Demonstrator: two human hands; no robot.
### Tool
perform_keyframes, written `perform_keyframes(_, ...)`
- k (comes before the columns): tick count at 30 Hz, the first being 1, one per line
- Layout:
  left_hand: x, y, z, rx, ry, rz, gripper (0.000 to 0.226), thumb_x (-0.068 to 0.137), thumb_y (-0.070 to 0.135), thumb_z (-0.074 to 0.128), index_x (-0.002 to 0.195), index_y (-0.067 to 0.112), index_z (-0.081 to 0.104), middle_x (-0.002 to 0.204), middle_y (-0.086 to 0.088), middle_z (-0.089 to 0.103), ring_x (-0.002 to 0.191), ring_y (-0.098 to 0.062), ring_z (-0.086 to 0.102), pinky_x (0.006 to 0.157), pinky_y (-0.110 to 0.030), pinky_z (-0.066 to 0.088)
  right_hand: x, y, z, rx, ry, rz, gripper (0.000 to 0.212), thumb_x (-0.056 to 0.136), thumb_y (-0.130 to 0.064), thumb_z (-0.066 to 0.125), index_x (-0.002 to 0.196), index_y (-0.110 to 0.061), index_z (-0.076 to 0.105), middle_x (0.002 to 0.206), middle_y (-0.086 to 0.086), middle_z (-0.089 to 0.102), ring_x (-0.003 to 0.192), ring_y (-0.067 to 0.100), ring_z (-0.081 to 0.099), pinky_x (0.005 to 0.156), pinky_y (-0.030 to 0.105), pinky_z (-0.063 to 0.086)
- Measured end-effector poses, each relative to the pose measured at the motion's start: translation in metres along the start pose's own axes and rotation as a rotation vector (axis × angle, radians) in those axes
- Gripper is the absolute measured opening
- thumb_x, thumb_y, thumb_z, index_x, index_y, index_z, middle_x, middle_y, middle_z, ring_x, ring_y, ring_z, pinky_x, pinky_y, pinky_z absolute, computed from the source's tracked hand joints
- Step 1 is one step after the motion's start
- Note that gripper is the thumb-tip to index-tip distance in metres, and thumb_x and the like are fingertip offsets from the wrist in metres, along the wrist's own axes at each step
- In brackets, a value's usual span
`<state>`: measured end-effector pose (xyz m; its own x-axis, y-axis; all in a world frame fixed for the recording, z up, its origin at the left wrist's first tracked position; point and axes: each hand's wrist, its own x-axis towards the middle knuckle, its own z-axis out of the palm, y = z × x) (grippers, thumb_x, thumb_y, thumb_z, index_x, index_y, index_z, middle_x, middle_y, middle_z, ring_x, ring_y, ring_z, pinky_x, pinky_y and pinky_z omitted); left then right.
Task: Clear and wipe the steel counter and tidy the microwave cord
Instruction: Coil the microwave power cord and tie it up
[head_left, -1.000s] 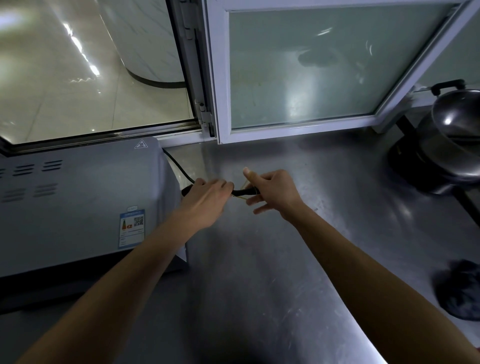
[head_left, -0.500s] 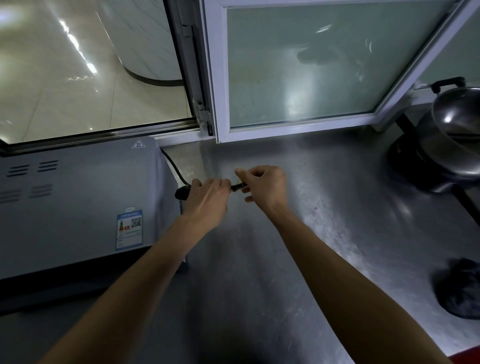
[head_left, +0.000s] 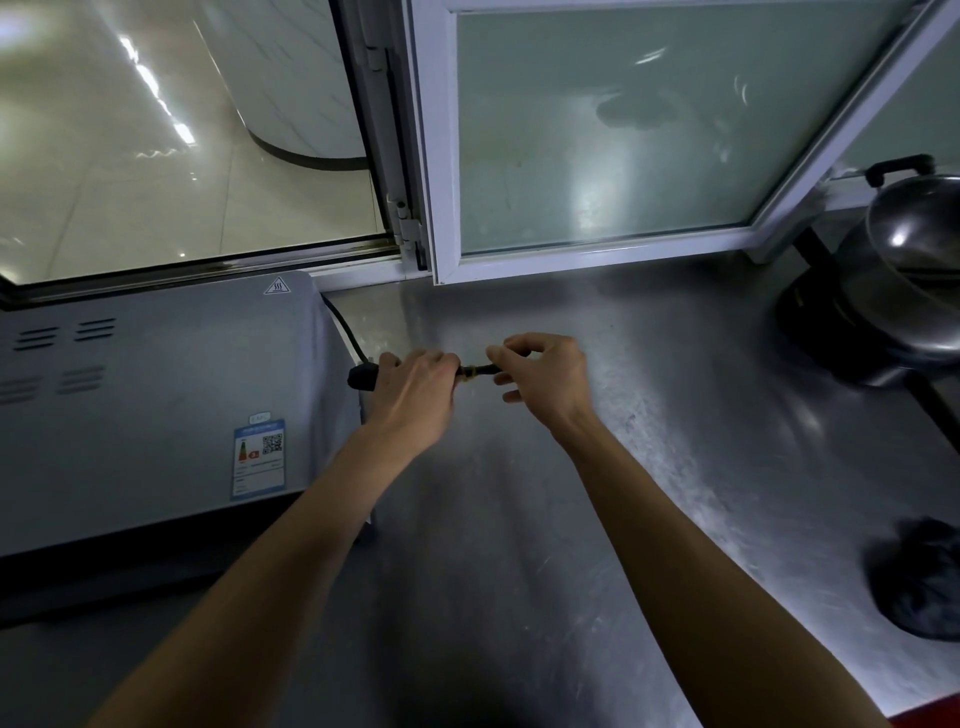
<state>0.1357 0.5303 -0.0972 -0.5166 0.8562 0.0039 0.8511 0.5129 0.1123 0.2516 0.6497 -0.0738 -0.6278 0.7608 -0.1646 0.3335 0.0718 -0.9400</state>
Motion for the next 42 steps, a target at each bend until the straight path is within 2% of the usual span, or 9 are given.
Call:
perform_keyframes(4,-0.001,-0.001,0.002,0.000,-0.014,-0.014,0.016,0.103,0.025,0.046,0.103,0.019,0.061,0.090,0.001,0.061,0.085,-0.021,0.057,0.089,-0.045,0.042,0.001,0.008,-0.003,-0.064,-0.018,-0.043,0.004,0.089,-0.026,0.073,0.088,-0.022,0.073,0.089,-0.008,0.069,0.079,0.017,0.071,0.067,0.032,0.062)
perform_keyframes(7,-0.001,-0.001,0.001,-0.022,-0.020,-0.027,0.017,0.103,0.026,0.045,0.102,0.019,0.060,0.090,0.001,0.060,0.087,-0.021,0.056,0.088,-0.045,0.042,-0.001,0.013,-0.005,-0.178,-0.002,-0.150,0.016,0.089,-0.027,0.072,0.097,-0.014,0.076,0.090,-0.018,0.061,0.077,0.001,0.064,0.072,0.010,0.052)
perform_keyframes(9,-0.001,-0.002,0.000,-0.039,-0.030,-0.030,0.017,0.103,0.027,0.046,0.101,0.018,0.060,0.090,0.001,0.059,0.088,-0.021,0.056,0.088,-0.044,0.041,-0.002,0.016,-0.006,-0.275,-0.027,-0.241,0.018,0.090,-0.027,0.072,0.098,-0.011,0.075,0.091,-0.015,0.060,0.076,-0.003,0.062,0.070,0.003,0.046)
perform_keyframes(13,-0.001,-0.005,0.001,-0.064,-0.053,-0.017,0.016,0.102,0.029,0.048,0.098,0.017,0.058,0.087,0.003,0.054,0.088,-0.021,0.054,0.088,-0.043,0.040,0.000,0.024,-0.007,-0.454,-0.098,-0.340,0.025,0.093,-0.034,0.066,0.101,-0.011,0.072,0.104,-0.001,0.068,0.088,0.008,0.064,0.079,0.017,0.052)
perform_keyframes(15,-0.001,-0.006,0.002,-0.098,-0.063,-0.006,0.014,0.102,0.029,0.049,0.096,0.019,0.055,0.088,0.003,0.055,0.088,-0.021,0.054,0.088,-0.043,0.041,0.003,0.026,-0.007,-0.467,-0.096,-0.354,0.023,0.094,-0.034,0.065,0.098,-0.012,0.071,0.099,0.001,0.067,0.087,0.010,0.061,0.079,0.027,0.054)
perform_keyframes(19,-0.003,-0.007,0.002,-0.117,-0.043,0.013,0.017,0.101,0.034,0.046,0.098,0.019,0.053,0.089,0.004,0.052,0.088,-0.021,0.052,0.086,-0.044,0.041,0.005,0.031,-0.003,-0.407,-0.024,-0.371,0.020,0.095,-0.036,0.063,0.091,-0.018,0.070,0.090,-0.002,0.063,0.082,0.010,0.058,0.072,0.032,0.052)
perform_keyframes(25,-0.005,-0.005,0.003,-0.110,-0.016,0.000,0.035,0.099,0.053,0.035,0.090,0.022,0.047,0.085,0.004,0.052,0.081,-0.019,0.051,0.082,-0.042,0.042,0.004,0.029,0.001,-0.348,0.010,-0.358,0.020,0.095,-0.036,0.063,0.092,-0.017,0.070,0.091,-0.003,0.064,0.082,0.007,0.058,0.071,0.028,0.051)
perform_keyframes(37,0.001,-0.003,0.019,-0.100,0.045,-0.044,0.025,0.096,0.036,0.033,0.083,0.019,0.045,0.079,0.001,0.048,0.076,-0.022,0.048,0.074,-0.038,0.038,0.000,0.031,0.002,-0.302,0.052,-0.369,0.015,0.090,-0.033,0.071,0.091,-0.018,0.074,0.092,-0.003,0.067,0.084,0.006,0.060,0.071,0.016,0.048)
perform_keyframes(42,0.001,0.002,0.032,-0.074,0.088,-0.013,0.027,0.096,0.030,0.036,0.096,0.015,0.058,0.088,-0.001,0.055,0.081,-0.020,0.050,0.084,-0.037,0.040,-0.003,0.046,-0.001,-0.248,0.065,-0.359,0.014,0.088,-0.031,0.073,0.091,-0.017,0.075,0.094,-0.005,0.066,0.086,0.002,0.061,0.074,0.016,0.049)
